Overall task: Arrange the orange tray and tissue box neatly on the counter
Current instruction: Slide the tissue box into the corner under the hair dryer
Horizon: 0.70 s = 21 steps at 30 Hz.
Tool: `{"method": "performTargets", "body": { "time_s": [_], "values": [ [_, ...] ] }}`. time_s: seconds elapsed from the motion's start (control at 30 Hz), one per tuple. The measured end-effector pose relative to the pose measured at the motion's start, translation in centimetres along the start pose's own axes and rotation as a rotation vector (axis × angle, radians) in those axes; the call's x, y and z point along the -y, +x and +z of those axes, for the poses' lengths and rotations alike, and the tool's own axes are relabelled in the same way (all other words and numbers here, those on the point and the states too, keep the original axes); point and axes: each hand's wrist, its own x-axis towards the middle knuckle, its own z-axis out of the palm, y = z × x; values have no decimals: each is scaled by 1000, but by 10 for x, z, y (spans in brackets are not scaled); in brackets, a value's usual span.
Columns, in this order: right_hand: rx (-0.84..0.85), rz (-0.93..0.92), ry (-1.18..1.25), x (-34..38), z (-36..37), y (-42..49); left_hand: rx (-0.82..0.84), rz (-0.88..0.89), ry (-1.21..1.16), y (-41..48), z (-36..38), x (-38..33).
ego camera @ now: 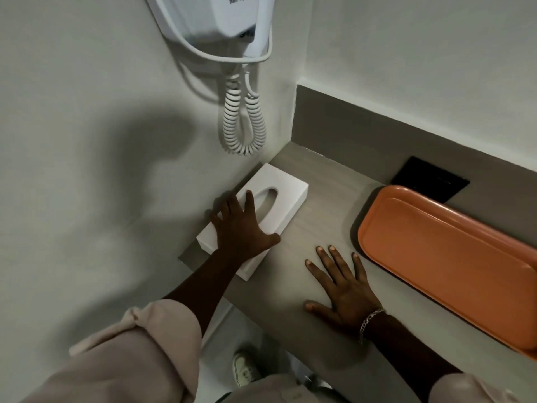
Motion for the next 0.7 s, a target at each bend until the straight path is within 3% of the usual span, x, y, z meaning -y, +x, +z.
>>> {"method": "performTargets", "body": {
  "time_s": [0.23, 0.37, 0.43, 0.57, 0.7],
  "values": [
    [56, 8, -1, 0, 0, 2, -24, 72, 14, -6, 4, 8],
    [95, -21, 38, 1, -9, 17, -212, 236, -85, -48, 10, 22],
    [16, -101, 75, 7, -23, 36, -269, 359, -128, -72, 19, 34],
    [-148, -269, 66, 25, -50, 80, -240, 495, -73, -96, 23, 57],
    [-88, -313, -14, 31, -49, 104, -189, 574, 45, -99, 25, 67]
  ]
}}
